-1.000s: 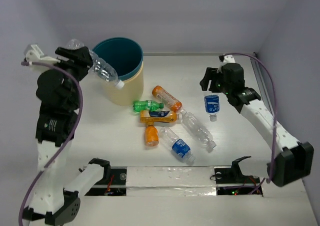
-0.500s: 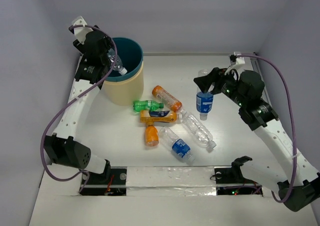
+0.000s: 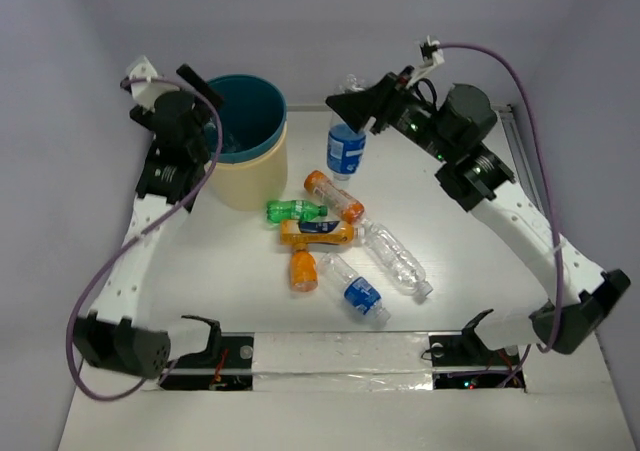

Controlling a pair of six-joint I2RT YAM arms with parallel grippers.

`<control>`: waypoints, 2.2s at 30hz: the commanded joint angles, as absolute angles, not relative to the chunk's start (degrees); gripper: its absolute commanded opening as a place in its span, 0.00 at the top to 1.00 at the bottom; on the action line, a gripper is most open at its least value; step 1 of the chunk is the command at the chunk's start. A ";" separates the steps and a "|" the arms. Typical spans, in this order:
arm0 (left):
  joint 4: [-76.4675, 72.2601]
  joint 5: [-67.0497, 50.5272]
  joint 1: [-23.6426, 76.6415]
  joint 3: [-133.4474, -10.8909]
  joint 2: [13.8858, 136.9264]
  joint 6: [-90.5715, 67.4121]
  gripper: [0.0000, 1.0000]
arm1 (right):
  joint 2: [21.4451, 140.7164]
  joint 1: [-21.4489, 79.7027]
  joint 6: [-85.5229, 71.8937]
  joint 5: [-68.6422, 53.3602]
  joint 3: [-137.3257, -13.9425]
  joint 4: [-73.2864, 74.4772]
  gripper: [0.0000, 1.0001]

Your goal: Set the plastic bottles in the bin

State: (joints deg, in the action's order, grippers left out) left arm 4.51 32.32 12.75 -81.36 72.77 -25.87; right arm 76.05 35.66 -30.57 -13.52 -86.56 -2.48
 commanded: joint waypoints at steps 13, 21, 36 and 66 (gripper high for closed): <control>7.64 4.67 16.77 -32.36 33.85 -43.32 0.47 | 112.66 41.13 -34.19 -3.79 -130.21 -12.66 0.31; 6.24 0.26 22.15 -20.23 27.60 -47.55 0.45 | 129.19 45.17 -28.66 4.74 -148.00 -10.29 0.29; 2.64 5.78 38.75 -16.87 36.82 -51.50 0.22 | 120.61 45.70 -18.29 5.71 -137.85 -4.04 0.06; -0.62 17.58 52.21 -20.83 55.55 -59.76 0.69 | 61.34 50.54 -28.74 -3.68 -35.59 7.65 0.05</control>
